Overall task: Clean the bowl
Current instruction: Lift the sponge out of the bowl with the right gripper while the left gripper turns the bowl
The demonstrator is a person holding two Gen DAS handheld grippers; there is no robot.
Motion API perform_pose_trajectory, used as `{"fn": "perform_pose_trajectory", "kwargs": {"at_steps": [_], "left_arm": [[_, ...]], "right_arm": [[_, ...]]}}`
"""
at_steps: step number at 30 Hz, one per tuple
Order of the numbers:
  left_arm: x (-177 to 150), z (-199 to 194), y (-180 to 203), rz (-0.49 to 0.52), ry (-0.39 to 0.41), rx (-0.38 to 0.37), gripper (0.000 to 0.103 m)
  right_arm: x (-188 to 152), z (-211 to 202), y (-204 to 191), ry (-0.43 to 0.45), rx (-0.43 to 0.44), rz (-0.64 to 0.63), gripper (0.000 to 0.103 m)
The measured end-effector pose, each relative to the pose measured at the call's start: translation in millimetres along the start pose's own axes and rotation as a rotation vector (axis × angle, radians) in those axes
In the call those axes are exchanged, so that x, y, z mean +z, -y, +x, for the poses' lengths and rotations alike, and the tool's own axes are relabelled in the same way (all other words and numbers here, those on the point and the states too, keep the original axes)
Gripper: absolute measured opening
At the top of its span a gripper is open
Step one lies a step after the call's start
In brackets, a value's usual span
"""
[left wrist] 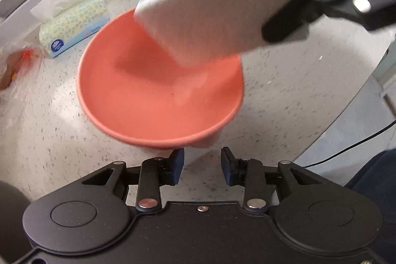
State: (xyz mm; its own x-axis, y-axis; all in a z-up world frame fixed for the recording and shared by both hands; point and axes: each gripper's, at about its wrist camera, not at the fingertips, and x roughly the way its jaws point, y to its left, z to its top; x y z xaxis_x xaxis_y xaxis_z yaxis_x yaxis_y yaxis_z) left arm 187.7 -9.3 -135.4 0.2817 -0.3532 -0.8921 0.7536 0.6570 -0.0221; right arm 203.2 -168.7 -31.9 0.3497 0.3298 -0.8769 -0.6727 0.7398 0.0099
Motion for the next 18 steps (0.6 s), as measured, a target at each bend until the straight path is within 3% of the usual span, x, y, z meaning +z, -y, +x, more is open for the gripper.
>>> {"fn": "perform_pose_trajectory", "kwargs": {"at_steps": [4, 10, 13, 18], "left_arm": [[-6.8, -23.3, -5.9, -0.077, 0.073, -0.047, 0.055], [-10.5, -50.4, -38.7, -0.428, 0.201, -0.145, 0.059], [-5.9, -51.1, -56.5, -0.599, 0.210, -0.144, 0.060], [7.8, -41.2, -69.3, -0.757, 0.149, -0.077, 0.059]], "right_arm": [[-2.1, -17.1, 11.9, 0.057, -0.020, 0.053, 0.011], [-9.5, -28.9, 20.0, 0.107, -0.018, 0.106, 0.011], [-12.5, -29.1, 24.8, 0.116, -0.019, 0.125, 0.011], [-15.8, -29.5, 29.3, 0.144, -0.025, 0.143, 0.011]]}}
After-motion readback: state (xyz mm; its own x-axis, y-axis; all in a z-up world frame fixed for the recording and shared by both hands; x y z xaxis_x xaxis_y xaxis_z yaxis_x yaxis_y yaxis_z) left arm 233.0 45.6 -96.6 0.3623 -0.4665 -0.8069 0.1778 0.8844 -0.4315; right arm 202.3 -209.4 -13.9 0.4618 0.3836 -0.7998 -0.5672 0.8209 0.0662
